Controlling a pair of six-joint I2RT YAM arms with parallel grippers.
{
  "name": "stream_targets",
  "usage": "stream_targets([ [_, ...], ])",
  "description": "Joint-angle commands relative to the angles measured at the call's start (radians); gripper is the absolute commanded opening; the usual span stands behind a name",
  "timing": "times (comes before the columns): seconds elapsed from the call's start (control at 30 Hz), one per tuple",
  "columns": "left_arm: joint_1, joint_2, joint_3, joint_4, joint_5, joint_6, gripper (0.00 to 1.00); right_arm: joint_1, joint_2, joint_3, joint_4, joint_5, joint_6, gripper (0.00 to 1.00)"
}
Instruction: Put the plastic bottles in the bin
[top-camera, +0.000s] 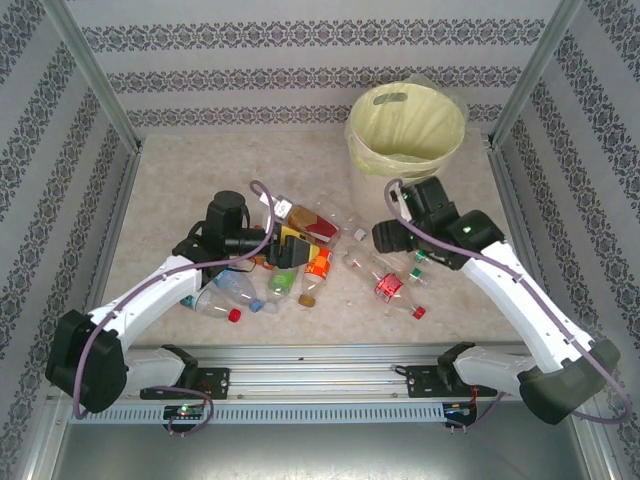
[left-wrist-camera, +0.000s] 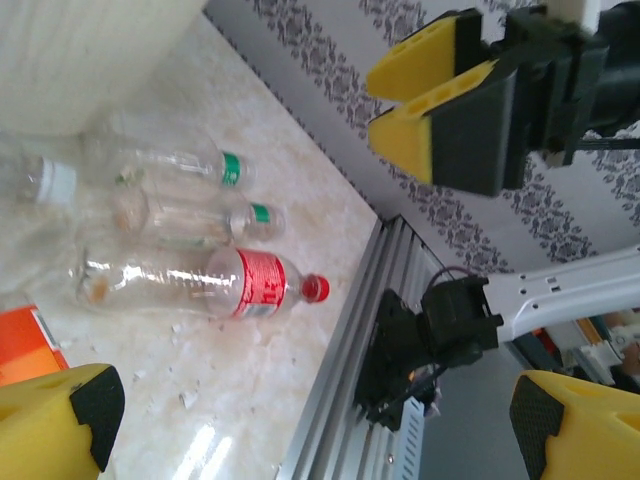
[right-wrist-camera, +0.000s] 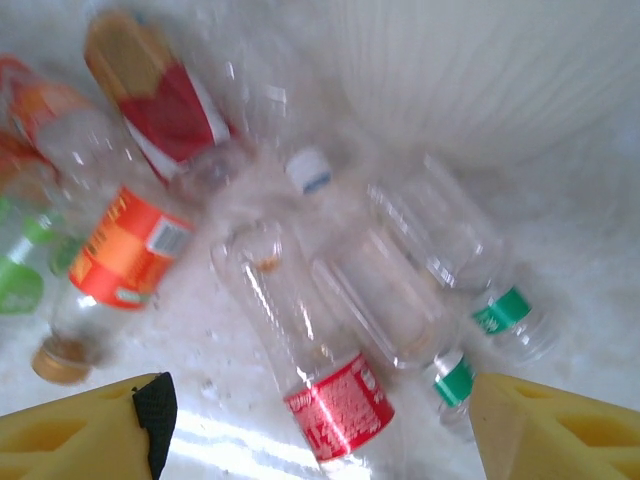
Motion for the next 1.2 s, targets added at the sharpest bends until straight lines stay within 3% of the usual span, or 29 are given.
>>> stream_targets([
  [0.0,-0.017,0.037,0.042,-0.079,0.028,0.048,1.00,0.038,0.003,-0.092,0.052,0.003,0.065,0.79],
  [0.33,-0.051,0.079,0.097,-0.257,-0.054,0.161,1.00,0.058,0.145,-0.201,0.127,-0.021,0.074,0.83],
  [1.17,-0.053,0.055,0.091,-0.244,-0.067,0.177,1.00,0.079,0.370,-0.284,0.224,-0.060,0.142,0.81],
])
